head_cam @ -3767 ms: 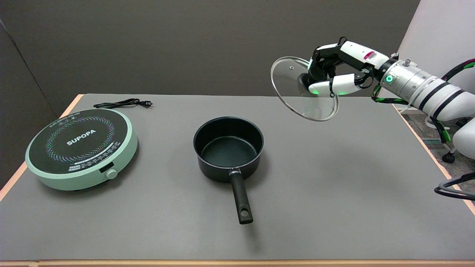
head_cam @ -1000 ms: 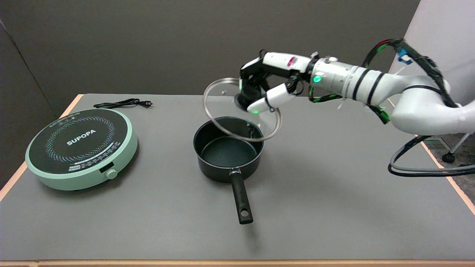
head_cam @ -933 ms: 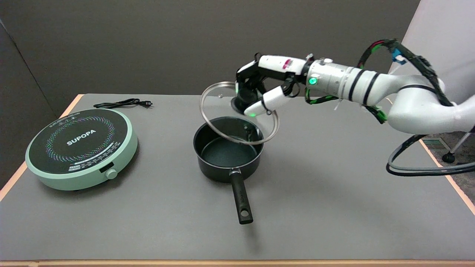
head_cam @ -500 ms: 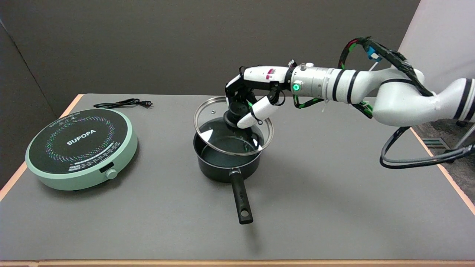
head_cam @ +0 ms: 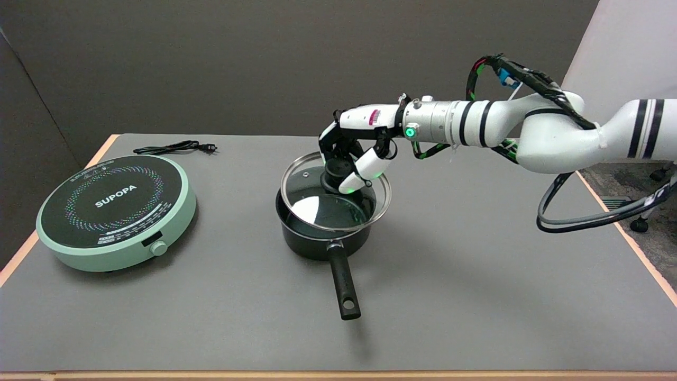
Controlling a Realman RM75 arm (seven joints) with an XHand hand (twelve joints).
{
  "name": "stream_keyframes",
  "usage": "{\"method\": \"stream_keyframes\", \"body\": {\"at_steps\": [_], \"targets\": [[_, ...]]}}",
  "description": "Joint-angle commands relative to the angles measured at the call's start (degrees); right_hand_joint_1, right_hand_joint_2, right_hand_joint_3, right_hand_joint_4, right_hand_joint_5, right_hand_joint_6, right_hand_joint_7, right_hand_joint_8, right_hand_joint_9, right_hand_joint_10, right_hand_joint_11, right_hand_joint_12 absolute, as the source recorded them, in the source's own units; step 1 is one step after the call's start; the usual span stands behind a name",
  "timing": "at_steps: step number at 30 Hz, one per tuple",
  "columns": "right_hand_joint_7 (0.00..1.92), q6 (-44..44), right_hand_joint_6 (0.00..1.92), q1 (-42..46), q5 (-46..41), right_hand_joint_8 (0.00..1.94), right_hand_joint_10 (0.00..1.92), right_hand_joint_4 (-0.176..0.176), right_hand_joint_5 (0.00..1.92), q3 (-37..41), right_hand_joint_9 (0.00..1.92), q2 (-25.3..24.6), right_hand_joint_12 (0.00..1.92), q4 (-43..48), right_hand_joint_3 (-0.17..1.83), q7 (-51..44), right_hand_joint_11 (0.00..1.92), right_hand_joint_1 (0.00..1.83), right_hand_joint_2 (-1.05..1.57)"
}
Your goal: Place the pot lid onto the pot.
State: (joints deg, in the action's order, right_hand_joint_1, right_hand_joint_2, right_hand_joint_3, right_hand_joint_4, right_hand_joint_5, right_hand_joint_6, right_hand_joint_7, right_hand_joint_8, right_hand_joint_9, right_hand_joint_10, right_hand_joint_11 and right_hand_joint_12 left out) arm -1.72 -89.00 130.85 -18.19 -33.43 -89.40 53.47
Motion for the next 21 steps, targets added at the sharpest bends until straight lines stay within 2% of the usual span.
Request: {"method": "stream_keyframes", "body": {"at_steps": [1,21], "targets": [[1.01,0.0,1.3,-3.4,-0.1,1.07,1.71,-0.039,0.77,-6.7,0.9,-4.5,1.46,3.9,0.29,0.3,0.66,1.21,1.02],[1.01,0.0,1.3,-3.1,-0.2,1.07,1.71,-0.038,0.77,-7.0,0.9,-9.0,1.46,6.8,0.29,0.3,0.66,1.21,1.02]]}}
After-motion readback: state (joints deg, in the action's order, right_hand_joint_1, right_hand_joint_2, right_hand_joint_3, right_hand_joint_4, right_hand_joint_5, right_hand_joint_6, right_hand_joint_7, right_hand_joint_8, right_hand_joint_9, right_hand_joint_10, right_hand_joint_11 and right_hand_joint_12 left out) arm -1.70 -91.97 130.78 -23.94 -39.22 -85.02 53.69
